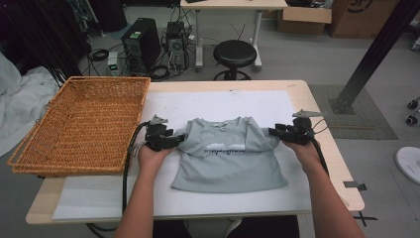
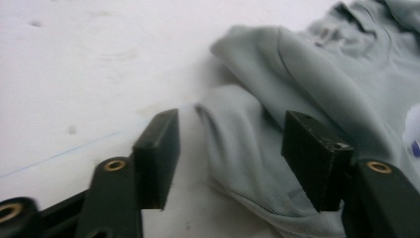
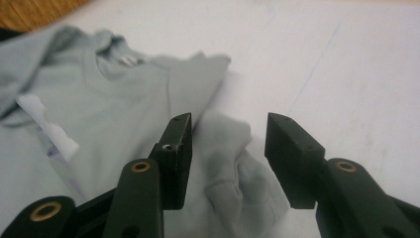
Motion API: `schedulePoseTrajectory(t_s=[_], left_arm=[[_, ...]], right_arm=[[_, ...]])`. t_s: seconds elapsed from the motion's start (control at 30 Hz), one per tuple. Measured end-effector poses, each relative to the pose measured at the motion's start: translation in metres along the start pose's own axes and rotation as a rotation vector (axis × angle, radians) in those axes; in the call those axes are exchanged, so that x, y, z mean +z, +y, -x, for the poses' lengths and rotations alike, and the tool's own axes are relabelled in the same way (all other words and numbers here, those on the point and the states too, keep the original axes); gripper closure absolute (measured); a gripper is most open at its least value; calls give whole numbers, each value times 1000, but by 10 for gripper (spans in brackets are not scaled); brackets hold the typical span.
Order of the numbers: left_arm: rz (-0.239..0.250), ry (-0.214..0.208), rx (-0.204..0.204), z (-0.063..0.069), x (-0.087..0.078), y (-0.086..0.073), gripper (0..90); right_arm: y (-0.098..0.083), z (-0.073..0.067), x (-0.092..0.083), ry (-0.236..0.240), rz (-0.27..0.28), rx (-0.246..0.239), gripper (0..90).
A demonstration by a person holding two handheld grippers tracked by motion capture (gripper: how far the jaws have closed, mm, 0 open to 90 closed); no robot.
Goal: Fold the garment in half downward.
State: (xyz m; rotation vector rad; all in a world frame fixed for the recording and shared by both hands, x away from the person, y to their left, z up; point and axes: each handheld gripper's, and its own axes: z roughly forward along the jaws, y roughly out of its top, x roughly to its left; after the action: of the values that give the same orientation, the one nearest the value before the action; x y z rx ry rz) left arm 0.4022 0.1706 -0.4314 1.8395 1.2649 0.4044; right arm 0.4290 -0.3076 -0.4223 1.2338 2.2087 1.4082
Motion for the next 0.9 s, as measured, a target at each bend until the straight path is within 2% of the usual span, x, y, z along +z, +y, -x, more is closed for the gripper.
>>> schedulePoseTrajectory(t_s=[0.07,0.1,0.17,0.23,0.3,0.33,0.4,0.43,0.53,0.6,0.67,0.77,0.8,0.83,0.9], left_arm=[[53,-12,-33,0,-5,3,410],[71,-19,-31,2,-6,4,422],[112,-65,-44,6,-6,10,421],[121,-95,-49,10,-4,17,412],[132,-146,-62,15,1,23,393],[116,-153,-60,18,5,27,390],[90,-159,-31,25,14,33,386],[62,-158,-13,28,19,36,385],[-28,-102,38,34,36,41,380],[-41,-81,30,34,42,39,410],[-89,-59,21,34,50,37,447],[-125,-40,43,35,53,33,632],[-110,-47,55,36,51,32,725],[-94,-46,86,39,48,32,785],[-72,-61,128,42,41,32,833]], right_arm=[[6,-3,-1,22,15,5,508],[10,-7,0,31,15,4,499],[14,-12,4,42,7,1,480],[17,-18,11,46,-2,3,463],[18,-19,16,52,-10,9,449],[18,-20,18,45,-15,3,447],[18,-21,22,47,-32,6,432],[18,-22,24,51,-33,10,432],[19,-26,32,35,-63,-6,438],[18,-26,39,22,-91,-10,469],[15,-25,45,17,-123,-5,526],[12,-25,51,26,-146,-24,717],[12,-25,51,23,-146,-29,769],[11,-26,50,27,-137,-37,809],[11,-29,45,31,-105,-52,828]])
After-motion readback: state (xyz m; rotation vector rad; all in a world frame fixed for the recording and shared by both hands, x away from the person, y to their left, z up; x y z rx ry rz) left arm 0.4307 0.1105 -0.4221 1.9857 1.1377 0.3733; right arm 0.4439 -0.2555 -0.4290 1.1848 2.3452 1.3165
